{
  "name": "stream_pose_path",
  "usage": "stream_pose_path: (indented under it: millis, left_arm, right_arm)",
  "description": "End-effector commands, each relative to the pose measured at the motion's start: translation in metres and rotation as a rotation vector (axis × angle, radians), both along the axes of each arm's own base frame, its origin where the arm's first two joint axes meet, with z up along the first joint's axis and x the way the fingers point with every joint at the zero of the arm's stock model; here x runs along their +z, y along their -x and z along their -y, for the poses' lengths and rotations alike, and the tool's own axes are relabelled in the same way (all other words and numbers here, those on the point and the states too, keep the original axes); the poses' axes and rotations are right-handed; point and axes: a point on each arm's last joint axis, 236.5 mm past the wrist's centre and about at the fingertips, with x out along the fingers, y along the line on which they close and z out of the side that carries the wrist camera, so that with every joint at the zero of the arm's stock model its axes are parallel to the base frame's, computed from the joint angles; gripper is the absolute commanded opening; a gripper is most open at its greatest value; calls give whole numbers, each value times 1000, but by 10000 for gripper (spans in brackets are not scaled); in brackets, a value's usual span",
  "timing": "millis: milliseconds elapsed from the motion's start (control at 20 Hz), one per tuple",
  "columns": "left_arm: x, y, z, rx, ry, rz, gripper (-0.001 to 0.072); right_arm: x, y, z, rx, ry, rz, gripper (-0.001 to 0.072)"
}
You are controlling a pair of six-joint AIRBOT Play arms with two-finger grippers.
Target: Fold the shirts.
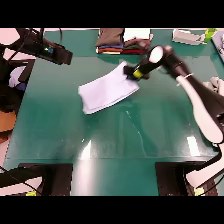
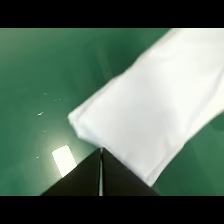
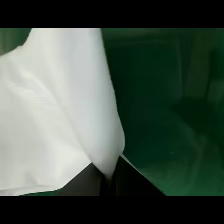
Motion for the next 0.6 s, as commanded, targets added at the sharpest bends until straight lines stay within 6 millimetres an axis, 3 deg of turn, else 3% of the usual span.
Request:
stream_pose_path:
  millis: [0,200,400,550]
  left_arm:
    - [1,14,32,-87,-2,7,26]
    - [1,31,63,-164,-1,6,26]
    - [1,36,70,-179,7,2,27]
    - [1,36,70,-167,18,-4,26]
  right_arm:
    - [67,-16,101,-91,129,101,16]
    - [110,-5,246,-319,207,131,16]
    - [135,26,386,-616,228,163,16]
    - [135,54,464,-790,214,164,16]
